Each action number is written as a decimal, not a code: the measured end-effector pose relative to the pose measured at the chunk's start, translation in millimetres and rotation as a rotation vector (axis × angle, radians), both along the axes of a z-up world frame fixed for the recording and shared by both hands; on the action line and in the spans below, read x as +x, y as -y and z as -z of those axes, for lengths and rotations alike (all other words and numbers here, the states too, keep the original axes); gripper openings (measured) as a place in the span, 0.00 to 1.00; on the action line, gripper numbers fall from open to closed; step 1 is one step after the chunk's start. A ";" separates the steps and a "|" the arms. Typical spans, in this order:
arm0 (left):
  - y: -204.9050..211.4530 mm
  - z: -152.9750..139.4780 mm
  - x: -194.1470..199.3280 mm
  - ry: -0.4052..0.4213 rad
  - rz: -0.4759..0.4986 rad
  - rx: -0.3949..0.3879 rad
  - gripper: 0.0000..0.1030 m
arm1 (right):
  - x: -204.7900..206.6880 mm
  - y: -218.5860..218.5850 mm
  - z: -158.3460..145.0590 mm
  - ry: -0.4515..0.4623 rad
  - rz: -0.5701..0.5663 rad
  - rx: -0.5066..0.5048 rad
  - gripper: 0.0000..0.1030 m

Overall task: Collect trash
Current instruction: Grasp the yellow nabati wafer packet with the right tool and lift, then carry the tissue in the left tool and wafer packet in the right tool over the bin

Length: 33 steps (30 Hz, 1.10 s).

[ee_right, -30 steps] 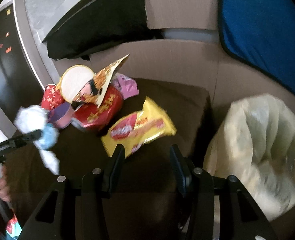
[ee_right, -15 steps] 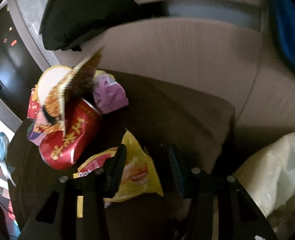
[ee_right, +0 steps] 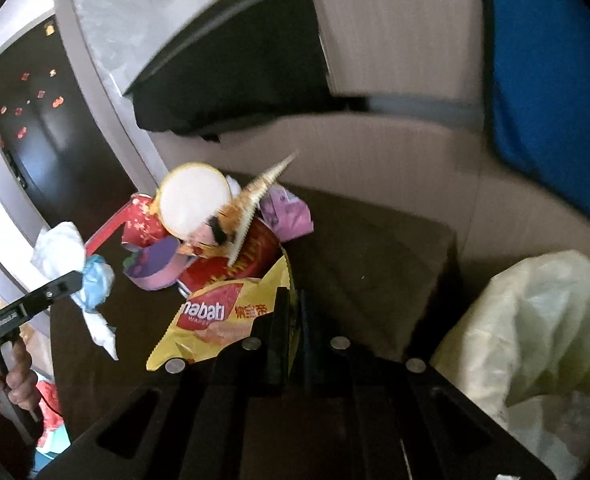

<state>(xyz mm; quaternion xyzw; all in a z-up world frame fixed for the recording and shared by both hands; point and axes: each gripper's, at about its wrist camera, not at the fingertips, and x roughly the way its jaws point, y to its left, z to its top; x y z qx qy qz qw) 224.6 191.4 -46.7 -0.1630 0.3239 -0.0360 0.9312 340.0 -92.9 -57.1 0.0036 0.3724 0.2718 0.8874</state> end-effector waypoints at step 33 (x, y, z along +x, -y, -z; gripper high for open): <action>295.8 -110.6 67.2 0.248 0.495 0.146 0.22 | -82.2 213.2 -138.1 0.413 0.479 -0.149 0.05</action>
